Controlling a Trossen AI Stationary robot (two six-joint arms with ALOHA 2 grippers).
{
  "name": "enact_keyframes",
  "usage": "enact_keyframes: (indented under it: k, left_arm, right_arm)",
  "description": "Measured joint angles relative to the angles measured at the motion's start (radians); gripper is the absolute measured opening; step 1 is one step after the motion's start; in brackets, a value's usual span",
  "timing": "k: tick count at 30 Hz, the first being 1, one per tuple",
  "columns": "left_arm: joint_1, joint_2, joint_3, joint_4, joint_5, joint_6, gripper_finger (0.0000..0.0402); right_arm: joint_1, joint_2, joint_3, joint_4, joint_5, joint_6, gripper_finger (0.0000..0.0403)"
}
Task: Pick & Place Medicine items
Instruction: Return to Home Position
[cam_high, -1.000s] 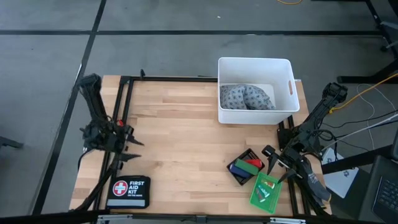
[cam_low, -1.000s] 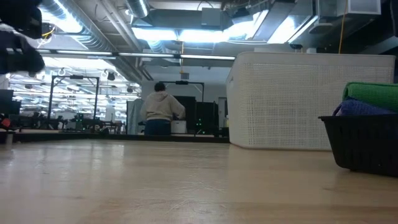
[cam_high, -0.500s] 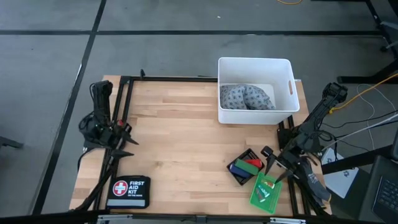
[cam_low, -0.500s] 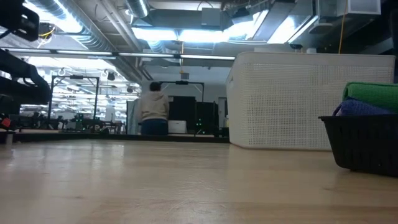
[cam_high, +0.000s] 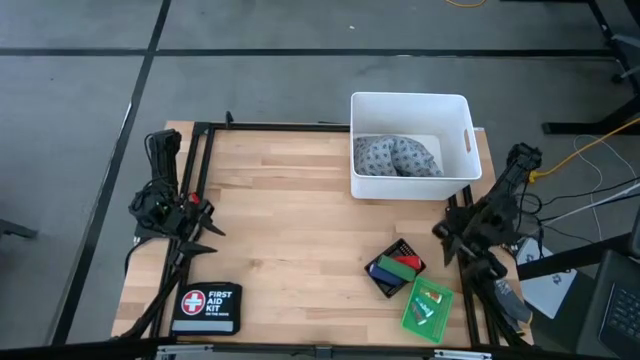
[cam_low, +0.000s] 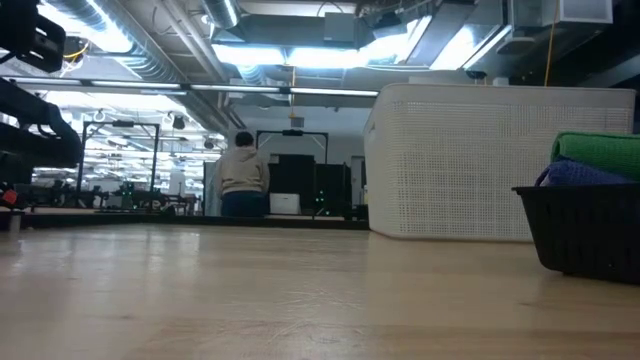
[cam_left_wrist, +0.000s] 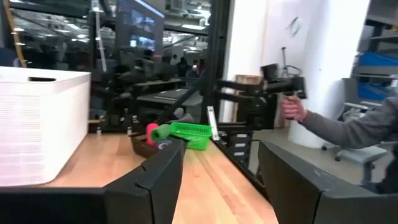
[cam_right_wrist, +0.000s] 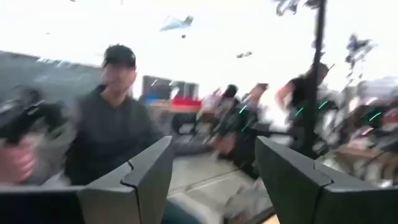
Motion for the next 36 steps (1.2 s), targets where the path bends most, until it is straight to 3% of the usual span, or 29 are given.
enact_keyframes:
  k: [3,7,12,17,25,36]
  left_arm:
    - [0.0,0.0,0.0,-0.001,0.026,-0.001,0.0203]
    - [0.0,0.0,0.0,-0.007,0.034,0.0,0.0203]
    - [0.0,0.0,0.0,-0.069,0.033,-0.014,0.0203]
    - [0.0,0.002,0.0,-0.208,0.041,-0.109,0.0203]
    - [0.0,0.055,0.0,-0.239,-0.14,-0.129,0.0203]
    - [0.0,0.077,0.0,-0.233,-0.139,-0.093,0.0203]
  right_arm:
    - [0.0,-0.129,0.0,-0.054,0.039,-0.044,0.0229]
    - [0.001,-0.128,-0.001,-0.097,0.012,-0.03,0.0229]
    - [0.001,-0.128,0.0,-0.149,0.068,0.072,0.0229]
    - [0.0,-0.113,0.0,-0.393,0.177,0.197,0.0229]
    - [0.001,-0.002,0.002,-0.391,0.143,0.034,0.0229]
    - [0.001,0.017,0.002,-0.387,0.144,0.036,0.0229]
